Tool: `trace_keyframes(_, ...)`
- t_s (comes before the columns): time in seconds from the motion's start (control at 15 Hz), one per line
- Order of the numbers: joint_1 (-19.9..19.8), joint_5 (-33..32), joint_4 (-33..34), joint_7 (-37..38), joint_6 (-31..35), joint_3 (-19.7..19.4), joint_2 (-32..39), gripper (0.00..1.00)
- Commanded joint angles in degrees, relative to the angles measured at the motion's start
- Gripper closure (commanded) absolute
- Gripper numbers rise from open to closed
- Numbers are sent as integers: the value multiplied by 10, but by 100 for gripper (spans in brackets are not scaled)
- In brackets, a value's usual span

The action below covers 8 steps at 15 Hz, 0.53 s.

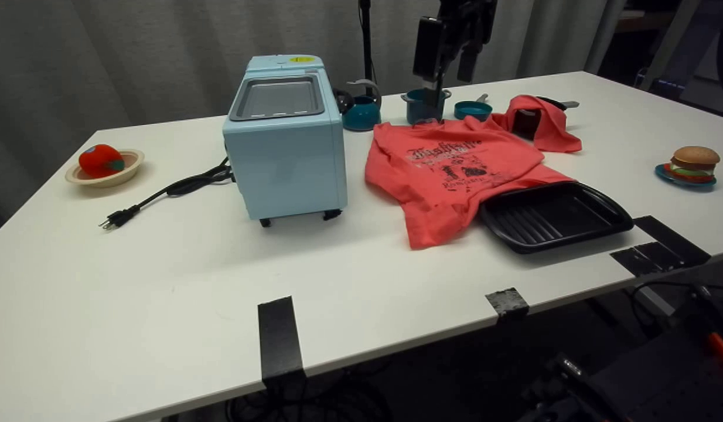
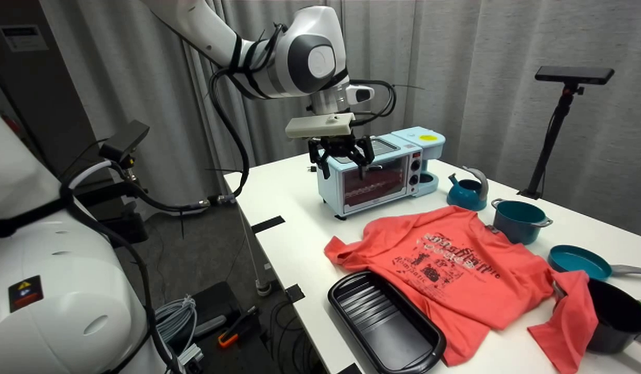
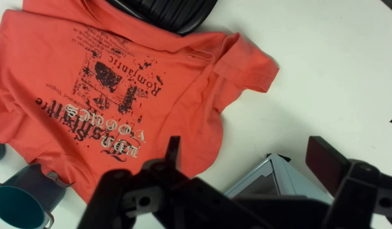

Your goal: Fold the orange shirt

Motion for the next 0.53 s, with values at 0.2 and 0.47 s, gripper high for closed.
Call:
trace_keyframes(0.2, 3, 26, 7, -6, 20, 0, 47, 0)
trace_keyframes(0.47, 4, 57, 19, -8, 44, 3, 104, 0)
